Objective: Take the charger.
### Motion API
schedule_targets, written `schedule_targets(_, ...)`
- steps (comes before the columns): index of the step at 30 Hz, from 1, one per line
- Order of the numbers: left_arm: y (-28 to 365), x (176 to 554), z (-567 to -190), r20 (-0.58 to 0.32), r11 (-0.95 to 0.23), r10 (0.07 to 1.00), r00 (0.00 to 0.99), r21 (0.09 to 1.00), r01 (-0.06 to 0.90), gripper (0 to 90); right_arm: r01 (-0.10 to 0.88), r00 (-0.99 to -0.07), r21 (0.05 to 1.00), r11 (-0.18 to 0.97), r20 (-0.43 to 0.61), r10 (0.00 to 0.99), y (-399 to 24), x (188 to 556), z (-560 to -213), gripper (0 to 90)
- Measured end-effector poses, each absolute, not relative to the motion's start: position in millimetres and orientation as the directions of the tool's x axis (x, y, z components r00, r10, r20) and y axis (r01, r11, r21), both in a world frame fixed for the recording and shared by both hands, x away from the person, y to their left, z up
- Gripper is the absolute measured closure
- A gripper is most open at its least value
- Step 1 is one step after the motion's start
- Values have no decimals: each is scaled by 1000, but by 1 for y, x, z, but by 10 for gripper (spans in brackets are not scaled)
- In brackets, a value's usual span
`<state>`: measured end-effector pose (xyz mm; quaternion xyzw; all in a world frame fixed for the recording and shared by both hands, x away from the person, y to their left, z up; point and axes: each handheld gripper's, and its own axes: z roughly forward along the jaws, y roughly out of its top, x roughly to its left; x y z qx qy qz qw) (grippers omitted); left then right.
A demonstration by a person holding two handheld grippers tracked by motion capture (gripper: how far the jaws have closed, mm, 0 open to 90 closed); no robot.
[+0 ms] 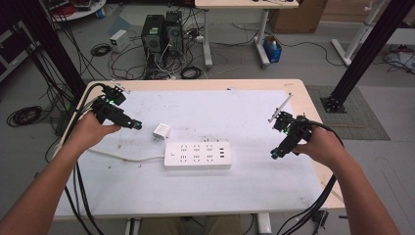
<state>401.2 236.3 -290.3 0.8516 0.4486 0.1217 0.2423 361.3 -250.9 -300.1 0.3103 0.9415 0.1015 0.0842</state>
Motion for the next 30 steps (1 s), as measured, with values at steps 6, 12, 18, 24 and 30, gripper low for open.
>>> schedule_targets(6, 225, 411, -300, -30, -433, 849, 528, 534, 726, 141, 567, -791, 244, 787, -105, 603, -249, 362, -300, 108)
schedule_targets(12, 215, 419, -313, -49, -429, 846, 531, 529, 732, 141, 567, -791, 246, 786, -105, 603, -248, 364, -301, 109)
schedule_targets(18, 208, 428, -324, -59, -406, 855, 516, 543, 735, 142, 565, -791, 244, 788, -109, 602, -246, 367, -303, 108)
schedule_targets(24, 199, 440, -346, -76, -379, 864, 497, 552, 743, 142, 567, -791, 240, 788, -105, 602, -246, 368, -306, 108)
schedule_targets(30, 194, 447, -361, -82, -372, 864, 496, 560, 741, 142, 571, -790, 245, 784, -97, 605, -246, 368, -309, 108)
